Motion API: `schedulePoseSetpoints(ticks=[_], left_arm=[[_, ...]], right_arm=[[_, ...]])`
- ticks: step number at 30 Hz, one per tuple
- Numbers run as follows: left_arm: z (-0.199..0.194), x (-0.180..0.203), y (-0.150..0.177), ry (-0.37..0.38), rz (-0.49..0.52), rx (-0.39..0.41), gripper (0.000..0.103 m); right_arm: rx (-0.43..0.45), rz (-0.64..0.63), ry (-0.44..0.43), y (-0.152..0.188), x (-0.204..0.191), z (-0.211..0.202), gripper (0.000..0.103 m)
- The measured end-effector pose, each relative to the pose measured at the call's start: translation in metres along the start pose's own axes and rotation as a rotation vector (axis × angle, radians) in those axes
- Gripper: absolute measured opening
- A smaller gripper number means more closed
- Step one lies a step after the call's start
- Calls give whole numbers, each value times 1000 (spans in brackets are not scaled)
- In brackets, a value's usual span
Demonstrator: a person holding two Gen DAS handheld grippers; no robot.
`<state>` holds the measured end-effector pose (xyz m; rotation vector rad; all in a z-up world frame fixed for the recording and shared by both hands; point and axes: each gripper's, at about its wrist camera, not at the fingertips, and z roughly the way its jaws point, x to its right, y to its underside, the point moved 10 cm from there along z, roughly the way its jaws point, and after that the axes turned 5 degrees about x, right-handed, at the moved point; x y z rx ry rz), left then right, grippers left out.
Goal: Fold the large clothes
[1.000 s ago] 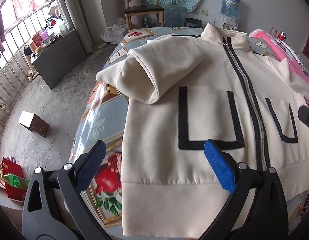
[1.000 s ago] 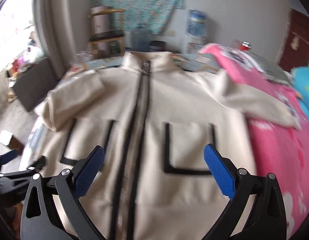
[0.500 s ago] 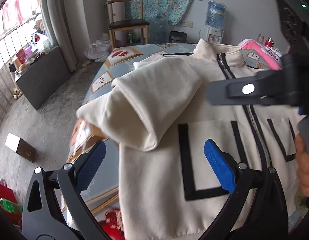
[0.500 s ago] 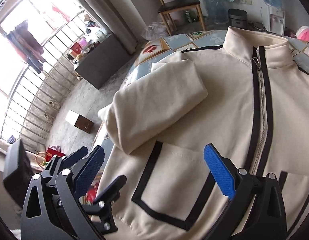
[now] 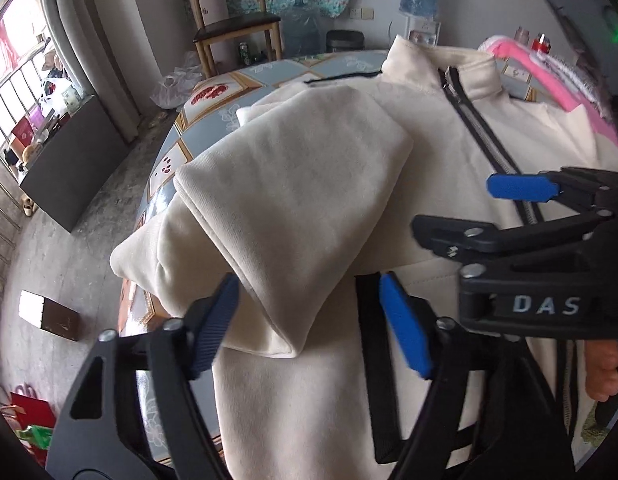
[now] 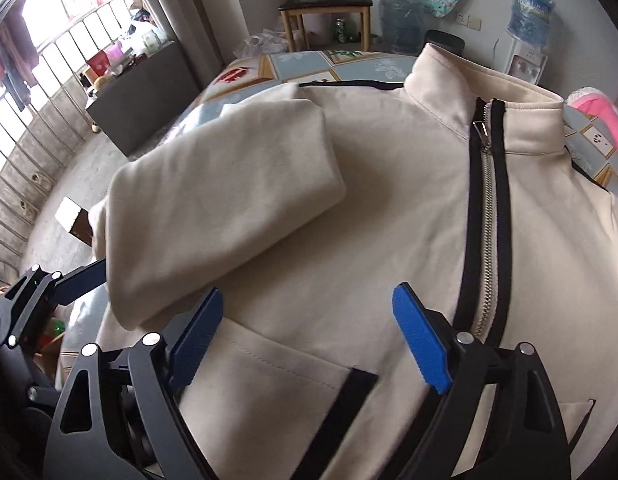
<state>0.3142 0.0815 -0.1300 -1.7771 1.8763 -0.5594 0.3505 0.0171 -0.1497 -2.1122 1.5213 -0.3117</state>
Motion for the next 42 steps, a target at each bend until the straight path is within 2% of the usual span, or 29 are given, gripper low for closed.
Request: schedulePoseSetpoints(ticks=[2, 3, 5, 6, 7, 9, 11, 14, 15, 18, 20, 22, 25, 27, 28, 31, 32, 35, 37, 40, 42], left_arm=[[4, -2, 2, -19, 17, -24, 43], [4, -3, 2, -36, 30, -33, 39], [2, -5, 3, -43, 39, -42, 19], [-1, -6, 1, -41, 42, -45, 14], [-5, -7, -2, -37, 45, -43, 10], [-21, -8, -14, -15, 35, -23, 8], [-41, -9, -32, 50, -12, 10, 8], [-74, -6, -64, 237, -145, 61, 8], [-85, -3, -76, 344, -216, 76, 8], [-97, 3, -90, 593, -400, 88, 8], [-92, 6, -87, 716, -518, 66, 8], [-75, 12, -74, 755, -595, 12, 8], [-52, 17, -43, 738, -645, -57, 15], [-45, 16, -25, 725, -667, -73, 21], [-44, 13, -19, 710, -668, -71, 28], [-45, 3, -1, 644, -648, -63, 39], [-43, 0, 5, 609, -632, -70, 43], [-32, -16, 16, 469, -564, -99, 49], [-27, -24, 25, 387, -519, -115, 51], [-29, -34, 35, 353, -493, -117, 57], [-33, -42, 44, 340, -477, -105, 60]], right_arm=[[4, 8, 4, 0, 5, -1, 79], [10, 12, 0, 0, 7, -5, 79], [30, 12, 5, 0, 11, -13, 78], [38, 13, 3, 0, 11, -17, 77], [44, 17, -1, 0, 12, -21, 75], [59, 36, -12, 1, 18, -31, 72], [75, 61, -28, 2, 23, -41, 71], [102, 116, -74, 4, 30, -57, 71], [111, 143, -94, 6, 35, -63, 70], [135, 235, -147, 13, 49, -79, 70], [141, 292, -180, 21, 57, -87, 70], [136, 322, -201, 30, 61, -91, 70], [112, 331, -239, 43, 58, -91, 70], [88, 322, -289, 51, 46, -90, 70], [74, 322, -327, 55, 38, -89, 70], [19, 322, -435, 62, 8, -80, 70], [0, 313, -445, 64, -2, -74, 70], [-51, 277, -377, 70, -17, -52, 70], [-97, 279, -328, 78, -22, -35, 61], [-80, 263, -273, 79, -24, -35, 59], [-69, 278, -279, 80, -26, -41, 58]])
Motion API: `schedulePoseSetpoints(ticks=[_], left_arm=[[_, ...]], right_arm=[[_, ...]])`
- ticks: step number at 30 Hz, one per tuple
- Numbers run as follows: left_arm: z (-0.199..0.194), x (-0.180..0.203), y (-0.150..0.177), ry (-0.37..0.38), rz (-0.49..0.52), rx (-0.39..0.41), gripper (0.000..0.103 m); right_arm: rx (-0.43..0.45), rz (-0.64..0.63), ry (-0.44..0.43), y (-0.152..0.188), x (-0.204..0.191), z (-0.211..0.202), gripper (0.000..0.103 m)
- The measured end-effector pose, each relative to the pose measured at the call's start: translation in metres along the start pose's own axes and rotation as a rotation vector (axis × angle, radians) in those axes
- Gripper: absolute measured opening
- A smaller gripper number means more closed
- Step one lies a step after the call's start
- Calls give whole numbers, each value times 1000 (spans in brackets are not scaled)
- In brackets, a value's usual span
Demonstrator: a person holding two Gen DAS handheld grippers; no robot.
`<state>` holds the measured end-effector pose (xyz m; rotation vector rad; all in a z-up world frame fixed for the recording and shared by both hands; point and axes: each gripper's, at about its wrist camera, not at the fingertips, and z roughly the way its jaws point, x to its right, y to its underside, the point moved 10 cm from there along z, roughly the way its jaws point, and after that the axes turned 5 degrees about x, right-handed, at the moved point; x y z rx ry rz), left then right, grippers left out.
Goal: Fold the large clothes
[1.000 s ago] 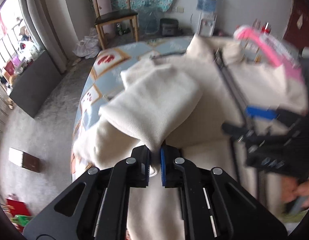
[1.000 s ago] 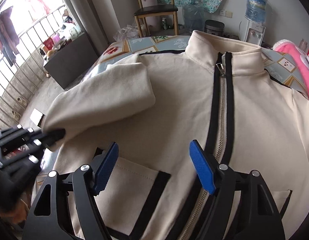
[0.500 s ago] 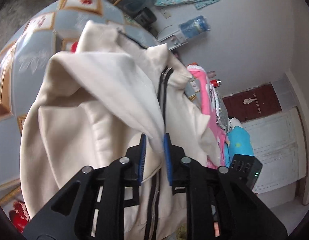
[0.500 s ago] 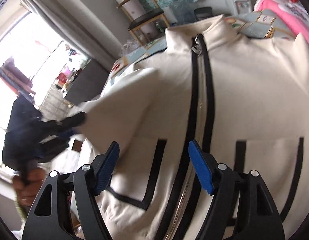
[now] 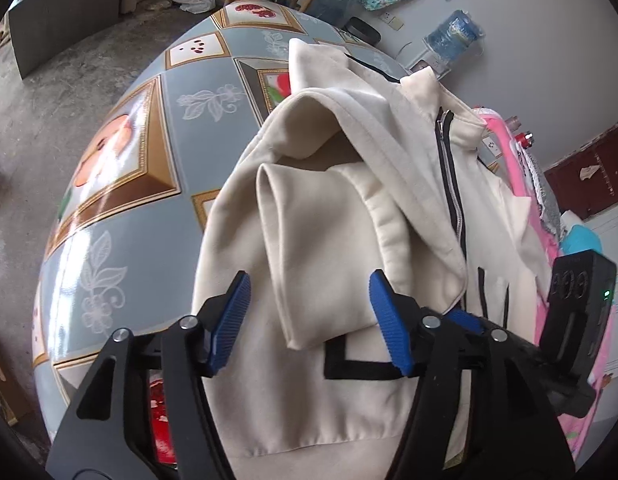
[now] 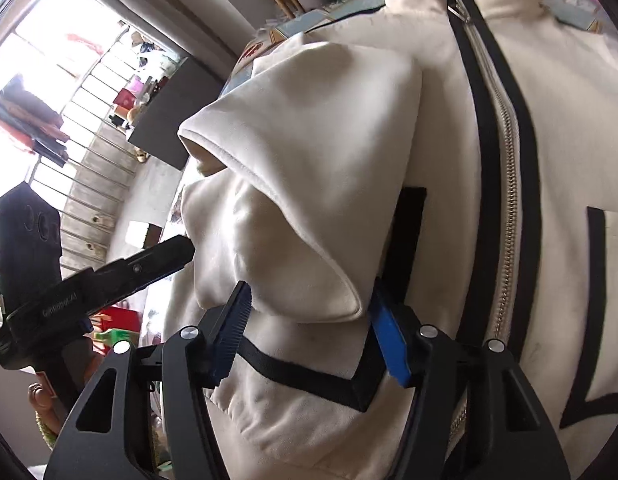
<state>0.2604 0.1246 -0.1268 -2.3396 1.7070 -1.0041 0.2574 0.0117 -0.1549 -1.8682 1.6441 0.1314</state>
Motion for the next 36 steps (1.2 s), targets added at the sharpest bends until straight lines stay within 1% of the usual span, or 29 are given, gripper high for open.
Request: schedulePoseSetpoints(ticks=[2, 3, 5, 7, 8, 9, 10, 11, 13, 15, 16, 17, 19, 20, 21, 22, 23, 24, 25, 27, 29, 30, 32, 34, 35, 36], left_arm=[[-4, -5, 7, -3, 12, 11, 63], [-5, -7, 10, -7, 19, 16, 64], [-2, -11, 16, -28, 34, 18, 64], [3, -13, 20, -56, 65, 24, 64], [3, -11, 19, -67, 86, 36, 64], [6, -9, 19, -79, 103, 38, 64], [6, -9, 20, -93, 121, 40, 64], [7, -8, 20, -108, 140, 44, 64], [7, -7, 22, -129, 175, 46, 64], [7, -7, 24, -143, 200, 47, 64], [8, -6, 24, -149, 210, 46, 64], [8, -6, 24, -154, 217, 45, 64], [9, -6, 24, -167, 227, 41, 64], [9, -6, 24, -173, 229, 39, 64], [9, -6, 24, -177, 231, 38, 64], [10, -6, 24, -182, 232, 37, 64], [10, -7, 23, -189, 234, 38, 64], [9, -7, 23, -194, 234, 41, 64], [9, -7, 21, -201, 234, 46, 64], [8, -6, 17, -216, 235, 59, 64], [6, -6, 13, -236, 246, 71, 64], [4, -10, 8, -280, 266, 86, 64], [1, -14, 2, -323, 288, 103, 64], [0, -20, -6, -350, 290, 111, 64], [0, -23, -9, -361, 289, 112, 64], [0, -27, -13, -381, 289, 112, 64]], right_arm=[[10, 40, -21, 1, 2, -3, 57], [16, 72, -27, 1, 6, -3, 55], [25, 103, -6, -3, 15, 1, 50], [34, 136, -10, -5, 19, 6, 39], [46, 141, -6, -7, 21, 8, 36], [56, 128, 13, -8, 21, 9, 26], [61, 113, 28, -7, 21, 9, 10], [70, 93, 52, -10, 19, 9, 6], [114, 22, 83, -27, 11, -2, 5], [182, -78, 137, -56, -2, -27, 5], [243, -155, 186, -78, -10, -47, 5], [283, -214, 226, -96, -17, -61, 5], [372, -403, 340, -134, -41, -97, 5], [394, -473, 381, -143, -47, -109, 5], [402, -576, 430, -147, -58, -118, 5], [391, -667, 466, -146, -67, -120, 5], [378, -716, 481, -141, -71, -119, 5], [342, -767, 483, -129, -73, -113, 5], [296, -789, 471, -117, -70, -104, 5], [198, -794, 446, -83, -52, -87, 5], [92, -743, 423, -44, -23, -70, 5], [39, -702, 382, -24, -8, -68, 7], [-32, -607, 304, 7, 15, -66, 15], [-49, -524, 242, 20, 32, -77, 37], [-34, -460, 202, 21, 44, -88, 44], [-18, -418, 183, 19, 52, -96, 52]])
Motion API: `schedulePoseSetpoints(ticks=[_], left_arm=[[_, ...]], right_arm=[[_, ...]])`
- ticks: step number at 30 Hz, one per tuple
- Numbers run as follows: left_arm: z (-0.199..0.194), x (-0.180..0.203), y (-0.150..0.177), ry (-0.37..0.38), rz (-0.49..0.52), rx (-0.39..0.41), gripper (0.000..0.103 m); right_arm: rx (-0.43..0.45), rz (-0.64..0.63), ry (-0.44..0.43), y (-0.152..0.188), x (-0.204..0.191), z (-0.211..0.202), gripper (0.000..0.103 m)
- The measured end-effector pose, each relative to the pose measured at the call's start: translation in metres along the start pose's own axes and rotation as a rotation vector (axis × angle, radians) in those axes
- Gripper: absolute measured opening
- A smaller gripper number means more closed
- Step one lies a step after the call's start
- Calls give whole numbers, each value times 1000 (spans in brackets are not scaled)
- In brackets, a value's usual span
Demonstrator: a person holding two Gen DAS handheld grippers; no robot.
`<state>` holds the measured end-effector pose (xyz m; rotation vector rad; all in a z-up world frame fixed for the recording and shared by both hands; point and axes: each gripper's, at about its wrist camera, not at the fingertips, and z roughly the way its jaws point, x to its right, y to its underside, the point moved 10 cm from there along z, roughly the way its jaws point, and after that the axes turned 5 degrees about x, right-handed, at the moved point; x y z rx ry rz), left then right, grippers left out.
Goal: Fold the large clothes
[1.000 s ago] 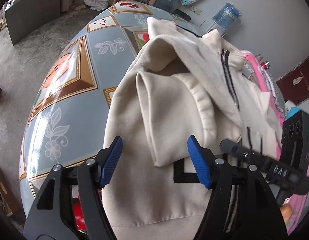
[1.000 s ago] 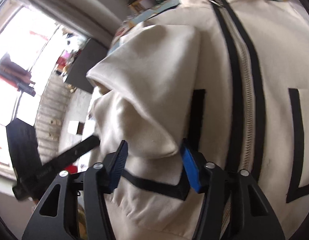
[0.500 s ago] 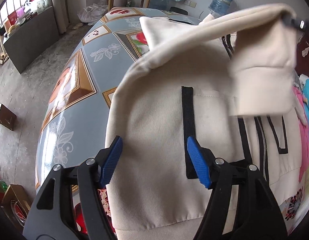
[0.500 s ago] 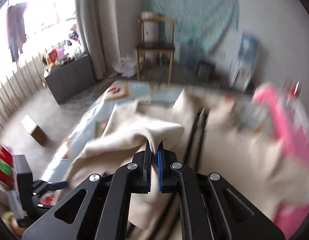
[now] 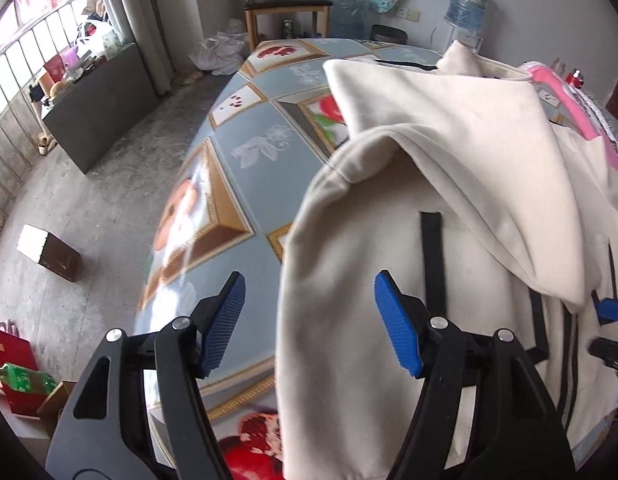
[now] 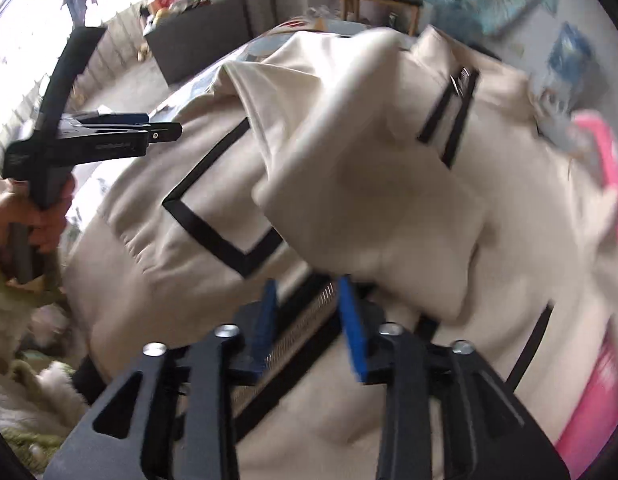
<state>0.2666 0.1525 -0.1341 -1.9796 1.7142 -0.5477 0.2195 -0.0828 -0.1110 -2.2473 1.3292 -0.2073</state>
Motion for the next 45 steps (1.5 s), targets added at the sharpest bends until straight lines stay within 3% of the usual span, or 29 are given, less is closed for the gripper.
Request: schedulePoseSetpoints(ticks=[6, 9, 16, 18, 20, 22, 25, 29, 31, 36, 39, 41, 43, 45], left_arm=[[10, -15, -6, -110, 27, -3, 64], [15, -23, -5, -134, 12, -15, 64], [20, -27, -3, -155, -2, -24, 64], [20, -27, -4, -158, 6, -20, 64], [20, -26, -4, -161, 10, -16, 65], [20, -27, -5, -163, 12, -13, 65], [21, -27, -5, -160, 11, -15, 66], [21, -27, -6, -157, 14, -19, 65], [20, -25, -9, -144, 22, -5, 65], [23, -16, -24, -114, 51, 18, 62], [27, -15, -28, -112, 56, 8, 55], [30, -16, -27, -97, 52, 0, 48], [32, -15, -24, -77, 44, -6, 42], [33, -14, -23, -64, 43, -8, 36]], right_arm=[[85, 453, -118, -12, 91, -19, 54], [69, 538, -104, -15, 112, -4, 54], [33, 413, 86, -39, 120, 39, 33], [22, 361, 126, -39, 120, 42, 3], [25, 351, 103, -47, 117, 43, 4], [90, 321, 114, -74, 119, 26, 3], [244, 341, 116, -126, 133, -19, 3], [374, 409, 162, -152, 174, -67, 3], [347, 456, 173, -135, 192, -62, 3], [194, 548, 175, -80, 227, -3, 3], [144, 514, 290, -65, 240, 8, 3], [165, 488, 320, -72, 243, -4, 12], [220, 459, 350, -90, 238, -22, 44], [268, 404, 344, -116, 224, -31, 50]])
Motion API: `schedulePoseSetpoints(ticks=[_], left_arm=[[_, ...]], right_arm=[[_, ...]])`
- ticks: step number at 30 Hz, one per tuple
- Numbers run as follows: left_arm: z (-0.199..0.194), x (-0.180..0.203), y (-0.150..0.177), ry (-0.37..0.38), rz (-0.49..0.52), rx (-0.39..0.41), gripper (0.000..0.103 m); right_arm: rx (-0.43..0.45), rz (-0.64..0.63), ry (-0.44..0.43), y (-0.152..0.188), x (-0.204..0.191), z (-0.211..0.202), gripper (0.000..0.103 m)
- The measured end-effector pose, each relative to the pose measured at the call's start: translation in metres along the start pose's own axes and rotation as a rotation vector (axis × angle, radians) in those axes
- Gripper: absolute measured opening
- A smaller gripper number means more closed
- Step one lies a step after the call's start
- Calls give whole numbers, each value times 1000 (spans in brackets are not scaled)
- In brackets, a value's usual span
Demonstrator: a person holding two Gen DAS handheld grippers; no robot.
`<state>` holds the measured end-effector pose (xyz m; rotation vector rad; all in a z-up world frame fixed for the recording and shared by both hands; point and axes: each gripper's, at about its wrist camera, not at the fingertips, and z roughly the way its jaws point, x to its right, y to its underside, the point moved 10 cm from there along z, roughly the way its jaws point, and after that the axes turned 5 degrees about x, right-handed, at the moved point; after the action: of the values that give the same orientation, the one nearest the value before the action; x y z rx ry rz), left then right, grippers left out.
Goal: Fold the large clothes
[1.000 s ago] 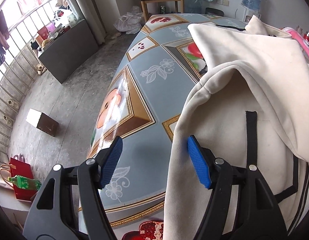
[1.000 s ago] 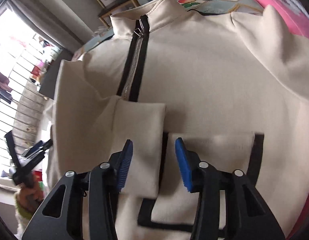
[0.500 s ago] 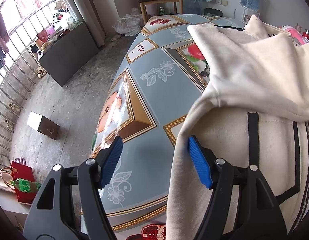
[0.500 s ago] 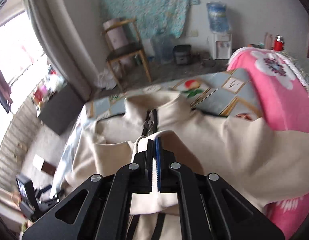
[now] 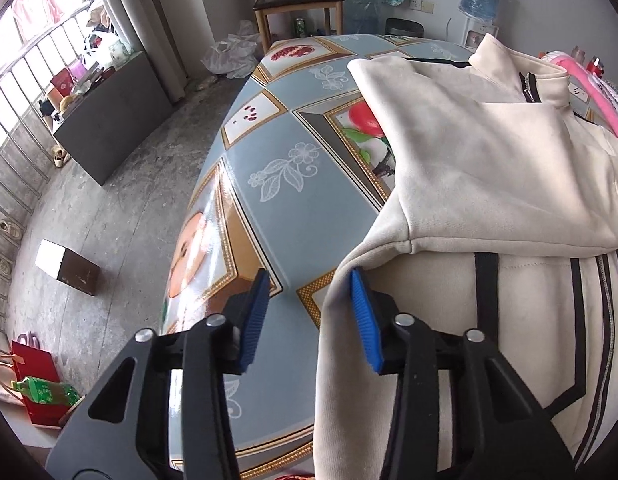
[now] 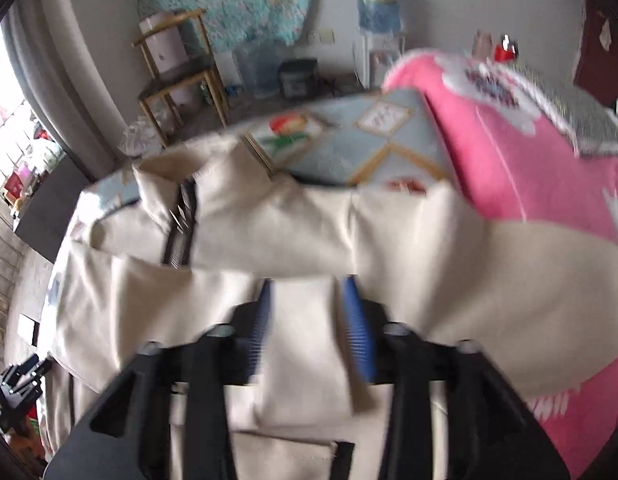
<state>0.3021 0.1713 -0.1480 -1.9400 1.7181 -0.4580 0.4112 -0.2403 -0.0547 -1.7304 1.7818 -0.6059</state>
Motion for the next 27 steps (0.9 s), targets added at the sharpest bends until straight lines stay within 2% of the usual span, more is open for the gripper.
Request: schedulePoseSetpoints(ticks=[2, 3, 5, 6, 8, 11, 13, 16, 22, 23, 25, 26, 27], left_arm=[[0, 3, 0, 15, 1, 1, 27], [0, 5, -1, 23, 2, 2, 24], [1, 9, -1, 41, 2, 3, 13], [0, 11, -1, 49, 4, 5, 10], [-1, 13, 0, 38, 18, 12, 8], [-1, 12, 0, 49, -1, 15, 8], [-1, 10, 1, 64, -23, 13, 8], [0, 10, 1, 77, -36, 13, 8], [0, 9, 1, 94, -55, 26, 8], [0, 9, 1, 96, -56, 29, 8], [0, 9, 1, 103, -60, 39, 8], [0, 8, 1, 107, -65, 46, 7], [-1, 7, 1, 110, -71, 51, 7]], right_arm=[[5, -54, -37, -13, -29, 1, 50], [-7, -72, -100, -18, -56, 5, 50], [-54, -84, -198, -24, -94, 13, 50], [-104, -104, -260, -22, -124, 23, 50], [-180, -166, -333, -17, -174, 39, 50], [-303, -325, -424, 4, -267, 70, 50], [-340, -399, -429, 12, -310, 90, 50], [-352, -491, -394, 16, -361, 123, 50], [-415, -600, -266, 24, -389, 175, 49], [-418, -616, -263, 24, -391, 177, 44], [-419, -665, -267, 29, -399, 175, 10], [-417, -671, -273, 29, -403, 170, 5], [-398, -680, -273, 26, -406, 166, 5]])
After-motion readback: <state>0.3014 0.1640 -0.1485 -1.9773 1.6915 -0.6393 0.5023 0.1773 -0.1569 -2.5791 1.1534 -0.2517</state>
